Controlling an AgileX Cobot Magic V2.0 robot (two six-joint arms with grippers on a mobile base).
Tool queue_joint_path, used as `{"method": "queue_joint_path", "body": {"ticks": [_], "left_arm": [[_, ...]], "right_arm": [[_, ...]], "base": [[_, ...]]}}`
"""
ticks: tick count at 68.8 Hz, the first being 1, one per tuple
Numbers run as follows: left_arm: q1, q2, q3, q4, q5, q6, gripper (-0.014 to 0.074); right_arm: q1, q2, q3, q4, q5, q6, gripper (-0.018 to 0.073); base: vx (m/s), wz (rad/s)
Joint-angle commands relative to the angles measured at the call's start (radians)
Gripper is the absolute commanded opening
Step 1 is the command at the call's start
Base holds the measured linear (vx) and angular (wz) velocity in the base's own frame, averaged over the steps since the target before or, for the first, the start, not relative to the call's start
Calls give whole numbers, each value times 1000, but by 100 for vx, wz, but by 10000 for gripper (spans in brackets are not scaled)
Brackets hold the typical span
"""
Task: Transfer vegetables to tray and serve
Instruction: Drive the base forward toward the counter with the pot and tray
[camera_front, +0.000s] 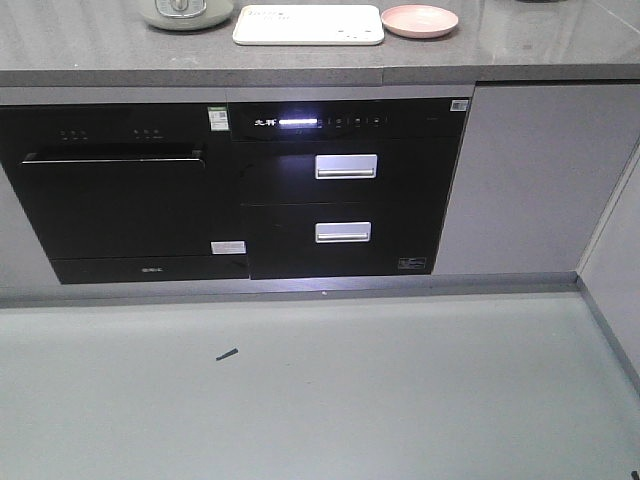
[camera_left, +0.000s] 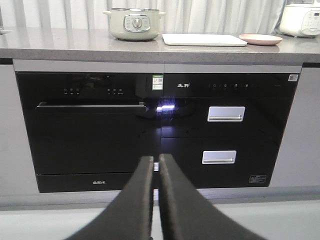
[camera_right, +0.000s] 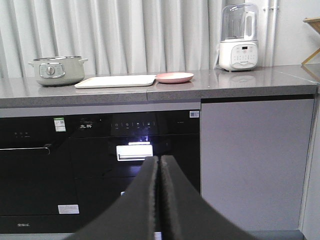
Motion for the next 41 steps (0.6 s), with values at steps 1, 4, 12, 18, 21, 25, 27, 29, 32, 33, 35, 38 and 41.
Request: {"method": "queue_joint_path", "body": {"ticks": [1,4,12,18,21,25,27,29,32,33,35,38,41], "left_arm": [[0,-15,22,1,-71,-9,-6],[0,-15,22,1,-71,-9,-6],[0,-15,22,1,-71,-9,-6],[0,-15,22,1,-71,-9,-6],[0,-15,22,1,-71,-9,-6],[0,-15,22,1,-71,-9,-6],[0,-15,22,1,-71,-9,-6],[0,-15,22,1,-71,-9,-6],[0,-15,22,1,-71,-9,-6],[0,-15,22,1,-71,-9,-6],[0,-15,22,1,-71,-9,-6],[0,-15,22,1,-71,-9,-6],[0,-15,22,1,-71,-9,-6]], "right_arm": [[-7,-5,15,-4,-78,0,-3],[-7,-5,15,-4,-78,0,-3],[-7,-5,15,-4,-78,0,-3],[-7,-5,15,-4,-78,0,-3],[-7,-5,15,-4,-78,0,-3],[-7,-5,15,-4,-78,0,-3],[-7,-5,15,-4,-78,0,-3],[-7,-5,15,-4,-78,0,-3],[-7,-5,15,-4,-78,0,-3],[-7,-5,15,-4,-78,0,-3],[-7,-5,15,-4,-78,0,-3],[-7,-5,15,-4,-78,0,-3],[-7,-5,15,-4,-78,0,-3]], "base": [[5,-8],[5,-7],[5,-6],[5,-6],[5,-6],[5,-6],[5,-5],[5,-5],[5,-5],[6,-5],[6,-5],[6,-5],[6,-5]]}}
